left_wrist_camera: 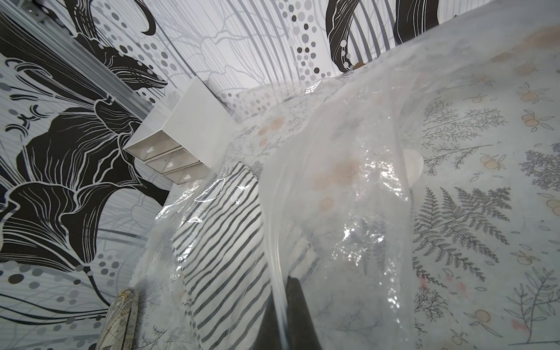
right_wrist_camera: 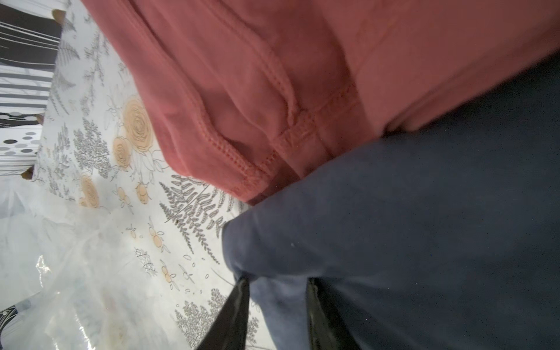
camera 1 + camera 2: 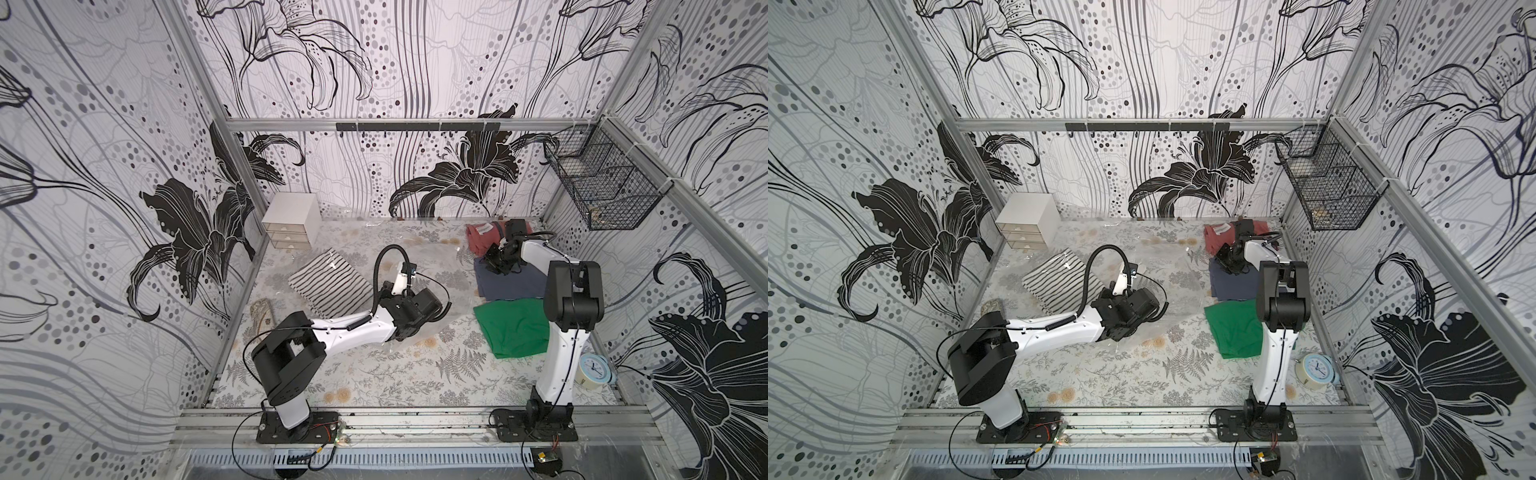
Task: Take the tank top out of the vacuum bag
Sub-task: Adjust the tank top at the center of the board, then take out the tank top from the vacuum bag.
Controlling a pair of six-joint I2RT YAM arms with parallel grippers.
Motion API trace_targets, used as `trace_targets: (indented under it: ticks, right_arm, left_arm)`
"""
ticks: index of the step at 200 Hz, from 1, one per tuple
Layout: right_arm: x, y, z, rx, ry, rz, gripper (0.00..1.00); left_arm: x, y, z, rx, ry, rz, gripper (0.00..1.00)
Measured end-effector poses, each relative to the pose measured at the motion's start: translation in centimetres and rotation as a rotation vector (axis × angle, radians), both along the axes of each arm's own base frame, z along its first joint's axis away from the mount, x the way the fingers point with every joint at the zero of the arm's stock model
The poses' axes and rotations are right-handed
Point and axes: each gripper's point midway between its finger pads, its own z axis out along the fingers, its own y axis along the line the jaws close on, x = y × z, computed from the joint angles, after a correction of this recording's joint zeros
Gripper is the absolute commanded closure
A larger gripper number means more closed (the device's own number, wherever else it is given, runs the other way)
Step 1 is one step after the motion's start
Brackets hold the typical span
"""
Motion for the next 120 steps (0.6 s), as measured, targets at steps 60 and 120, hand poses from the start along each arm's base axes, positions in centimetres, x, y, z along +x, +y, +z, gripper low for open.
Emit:
trace_targets:
  ticks: [60,120]
  right_arm:
    - [-8.5,0.9,8.1,-0.156,-0.112,0.065,0.60]
    - [-19.1,9.5,8.4,0.148,-0.277,0.232,0.54]
  left_arm:
    - [0.3,-0.4,0.9,-0.009,-0.008,-0.004,1.00]
    - [0.3,-1.4,2.8,-0.057,-0.037,-0.037,1.00]
